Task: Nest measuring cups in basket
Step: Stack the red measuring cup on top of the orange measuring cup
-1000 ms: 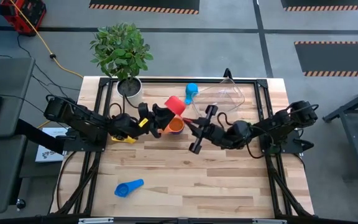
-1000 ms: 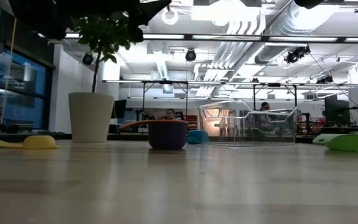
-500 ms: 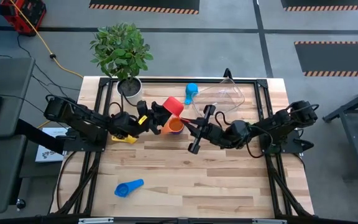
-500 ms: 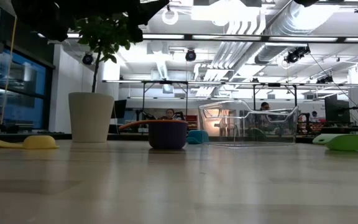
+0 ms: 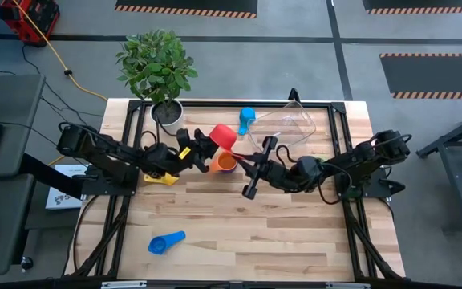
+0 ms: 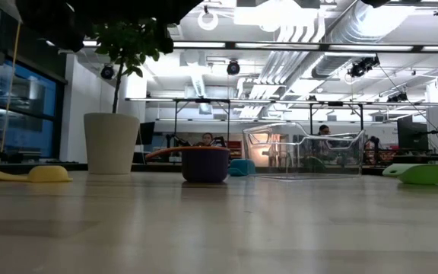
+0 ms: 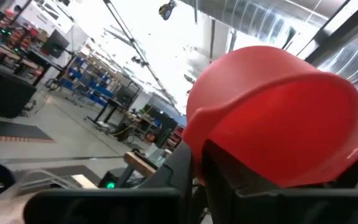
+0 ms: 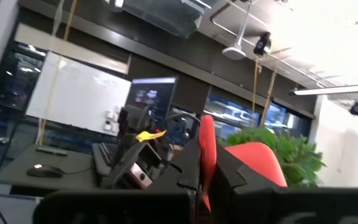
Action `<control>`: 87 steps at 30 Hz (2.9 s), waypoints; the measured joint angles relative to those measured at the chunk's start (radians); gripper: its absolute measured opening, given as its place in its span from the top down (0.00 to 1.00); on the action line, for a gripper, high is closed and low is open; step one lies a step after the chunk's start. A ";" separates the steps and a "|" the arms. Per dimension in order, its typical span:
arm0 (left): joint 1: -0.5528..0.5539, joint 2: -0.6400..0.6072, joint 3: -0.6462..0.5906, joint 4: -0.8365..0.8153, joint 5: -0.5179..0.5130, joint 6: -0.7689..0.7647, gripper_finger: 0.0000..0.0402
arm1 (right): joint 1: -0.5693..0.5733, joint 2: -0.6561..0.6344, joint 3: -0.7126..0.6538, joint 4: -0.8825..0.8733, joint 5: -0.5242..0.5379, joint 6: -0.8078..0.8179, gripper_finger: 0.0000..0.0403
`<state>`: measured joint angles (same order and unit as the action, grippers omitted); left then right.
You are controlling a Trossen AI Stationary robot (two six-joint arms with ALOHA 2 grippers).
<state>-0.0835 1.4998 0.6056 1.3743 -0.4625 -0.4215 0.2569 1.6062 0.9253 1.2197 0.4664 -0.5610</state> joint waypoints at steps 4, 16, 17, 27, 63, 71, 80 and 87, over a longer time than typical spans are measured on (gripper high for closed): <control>0.021 -0.001 0.000 0.002 0.006 0.009 0.99 | 0.010 -0.001 0.000 -0.005 0.084 -0.032 0.91; 0.076 0.001 0.000 -0.090 0.013 0.050 0.99 | 0.116 -0.027 0.000 -0.003 0.509 -0.326 0.45; 0.080 0.000 0.000 -0.094 0.017 0.050 0.99 | 0.128 -0.029 0.000 -0.007 0.533 -0.352 0.43; 0.110 -0.132 0.001 -0.452 -0.002 0.167 1.00 | 0.230 -0.146 -0.103 -0.004 0.760 -0.454 0.41; 0.157 0.361 0.943 -2.295 0.107 1.061 1.00 | 0.240 -0.488 -0.416 -0.200 0.679 0.083 0.41; 0.187 0.367 0.943 -2.288 0.145 1.109 1.00 | 0.240 -0.488 -0.416 -0.202 0.680 0.082 0.41; 0.183 0.367 0.943 -2.246 0.138 1.212 0.99 | 0.240 -0.488 -0.416 -0.202 0.623 0.083 0.41; 0.192 0.367 0.943 -2.200 0.144 1.242 0.98 | 0.240 -0.488 -0.416 -0.202 0.623 0.092 0.41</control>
<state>0.1087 1.8671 1.5490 -0.8255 -0.3183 0.8202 0.4973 1.1183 0.5096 1.0176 1.0897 -0.4690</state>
